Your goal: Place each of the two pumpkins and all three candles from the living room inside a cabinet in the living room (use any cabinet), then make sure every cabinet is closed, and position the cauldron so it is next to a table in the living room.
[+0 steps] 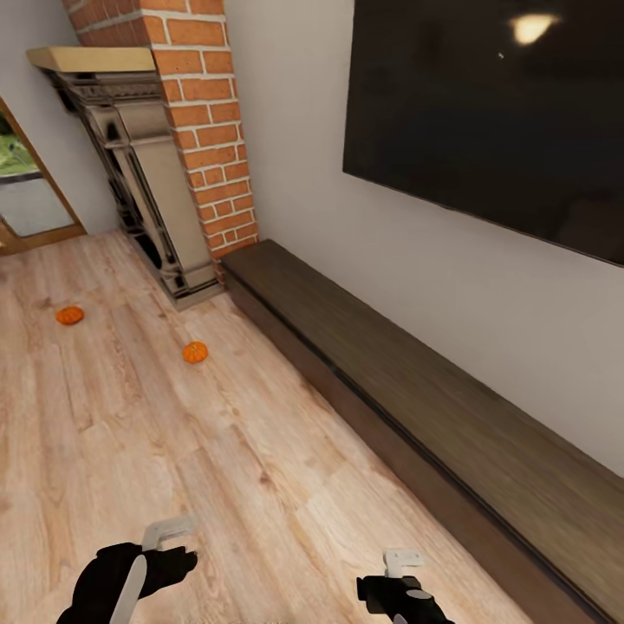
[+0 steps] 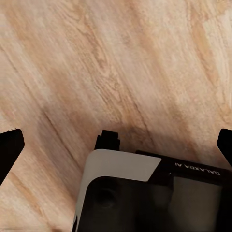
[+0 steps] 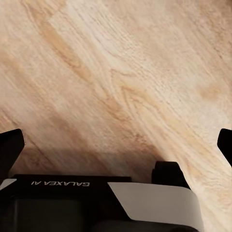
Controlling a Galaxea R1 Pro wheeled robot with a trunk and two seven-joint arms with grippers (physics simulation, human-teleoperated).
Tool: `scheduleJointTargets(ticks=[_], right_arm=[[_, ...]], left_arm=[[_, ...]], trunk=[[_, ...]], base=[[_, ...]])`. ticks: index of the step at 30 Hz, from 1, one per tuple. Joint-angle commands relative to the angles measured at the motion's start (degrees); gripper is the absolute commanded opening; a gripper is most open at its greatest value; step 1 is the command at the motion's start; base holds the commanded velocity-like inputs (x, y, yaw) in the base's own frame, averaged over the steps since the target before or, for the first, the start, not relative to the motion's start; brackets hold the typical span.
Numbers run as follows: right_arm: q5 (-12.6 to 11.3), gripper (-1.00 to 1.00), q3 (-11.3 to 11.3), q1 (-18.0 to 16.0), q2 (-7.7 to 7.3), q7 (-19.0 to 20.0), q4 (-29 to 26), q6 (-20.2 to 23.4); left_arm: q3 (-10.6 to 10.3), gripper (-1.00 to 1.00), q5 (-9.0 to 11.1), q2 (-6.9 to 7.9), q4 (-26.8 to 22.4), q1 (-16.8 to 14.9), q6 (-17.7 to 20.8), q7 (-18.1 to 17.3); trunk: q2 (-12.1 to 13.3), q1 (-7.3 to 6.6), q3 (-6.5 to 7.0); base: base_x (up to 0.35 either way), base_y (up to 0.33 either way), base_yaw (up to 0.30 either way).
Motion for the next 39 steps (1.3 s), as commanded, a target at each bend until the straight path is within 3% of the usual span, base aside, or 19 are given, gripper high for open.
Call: scheduleJointTargets(ticks=[1, 39], right_arm=[[0.0, 1.0, 0.0, 0.0, 0.01, 0.02, 0.0, 0.01], [0.09, 1.0, -0.01, -0.02, 0.04, 0.16, 0.0, 1.16]], left_arm=[[0.0, 1.0, -0.01, 0.0, 0.0, 0.0, 0.0, 0.0], [0.01, 1.0, 0.33, -0.04, -0.08, 0.0, -0.06, -0.28]], trunk=[[0.42, -0.23, 0.19], [15.66, -8.57, 7.01]], base=[[0.0, 0.0, 0.279], [0.0, 0.0, 0.288]])
